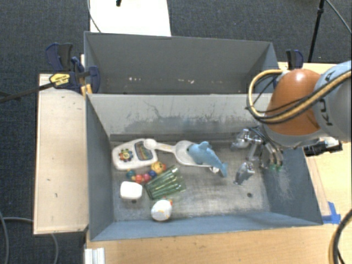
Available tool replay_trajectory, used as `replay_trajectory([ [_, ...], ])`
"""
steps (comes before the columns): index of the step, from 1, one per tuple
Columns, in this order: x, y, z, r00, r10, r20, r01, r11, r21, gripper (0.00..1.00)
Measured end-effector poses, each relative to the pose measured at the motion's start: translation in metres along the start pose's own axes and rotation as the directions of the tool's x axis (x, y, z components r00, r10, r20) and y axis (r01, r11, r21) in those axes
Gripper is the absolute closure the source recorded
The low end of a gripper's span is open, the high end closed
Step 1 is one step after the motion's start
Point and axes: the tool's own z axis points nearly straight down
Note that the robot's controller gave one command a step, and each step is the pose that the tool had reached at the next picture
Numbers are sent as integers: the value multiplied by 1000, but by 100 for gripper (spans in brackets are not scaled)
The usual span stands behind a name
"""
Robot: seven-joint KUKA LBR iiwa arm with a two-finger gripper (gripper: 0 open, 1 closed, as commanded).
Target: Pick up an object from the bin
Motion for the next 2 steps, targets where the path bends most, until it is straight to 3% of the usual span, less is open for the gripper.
replay_trajectory([
  [1, -7, 86, -17, 970, -244, 0, 244, 970, 0, 0],
  [2, -8, 69, 37, 1000, 4, 4, -4, 1000, -3, 0],
])
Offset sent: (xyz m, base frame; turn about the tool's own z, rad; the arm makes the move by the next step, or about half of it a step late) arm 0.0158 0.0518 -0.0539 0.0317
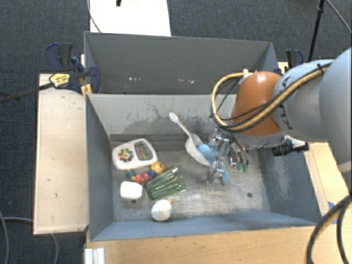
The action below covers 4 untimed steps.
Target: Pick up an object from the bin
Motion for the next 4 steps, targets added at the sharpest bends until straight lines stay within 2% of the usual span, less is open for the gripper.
replay_trajectory([
  [1, -5, 32, 10, 998, -68, 16, 68, 998, 2, 100],
  [2, -5, 32, 10, 998, -68, 16, 68, 998, 2, 100],
  [3, -3, 31, 4, 998, -69, 7, 69, 998, 3, 100],
  [4, -2, 32, -20, 997, -71, -4, 71, 997, 3, 100],
])
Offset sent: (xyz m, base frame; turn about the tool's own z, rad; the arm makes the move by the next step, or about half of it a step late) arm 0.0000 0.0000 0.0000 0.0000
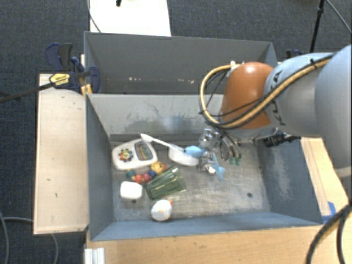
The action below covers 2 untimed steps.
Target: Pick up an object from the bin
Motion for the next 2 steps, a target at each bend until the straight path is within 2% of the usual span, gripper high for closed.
replay_trajectory([
  [2, -1, 0, -29, 1000, -3, 2, 3, 1000, -1, 100],
])
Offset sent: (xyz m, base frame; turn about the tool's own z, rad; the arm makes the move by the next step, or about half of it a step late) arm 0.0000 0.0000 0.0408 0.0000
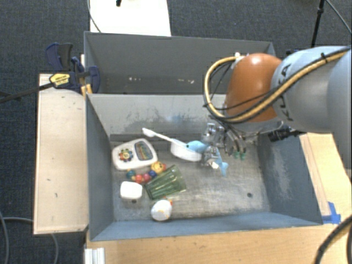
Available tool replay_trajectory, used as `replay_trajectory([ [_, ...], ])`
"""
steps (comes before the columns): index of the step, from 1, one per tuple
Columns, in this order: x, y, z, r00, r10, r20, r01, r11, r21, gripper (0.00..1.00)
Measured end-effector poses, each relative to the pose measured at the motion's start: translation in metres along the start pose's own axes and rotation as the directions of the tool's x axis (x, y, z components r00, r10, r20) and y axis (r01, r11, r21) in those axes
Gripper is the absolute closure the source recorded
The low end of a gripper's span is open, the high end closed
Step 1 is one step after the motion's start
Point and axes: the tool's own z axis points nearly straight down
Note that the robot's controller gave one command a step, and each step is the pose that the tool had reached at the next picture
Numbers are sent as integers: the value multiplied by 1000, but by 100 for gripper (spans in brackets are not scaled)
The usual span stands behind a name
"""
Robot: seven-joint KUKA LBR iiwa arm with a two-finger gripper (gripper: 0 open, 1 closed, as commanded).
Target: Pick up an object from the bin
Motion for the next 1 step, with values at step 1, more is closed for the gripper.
replay_trajectory([
  [1, 0, 0, -7, 1000, 0, 0, 0, 1000, 0, 100],
])
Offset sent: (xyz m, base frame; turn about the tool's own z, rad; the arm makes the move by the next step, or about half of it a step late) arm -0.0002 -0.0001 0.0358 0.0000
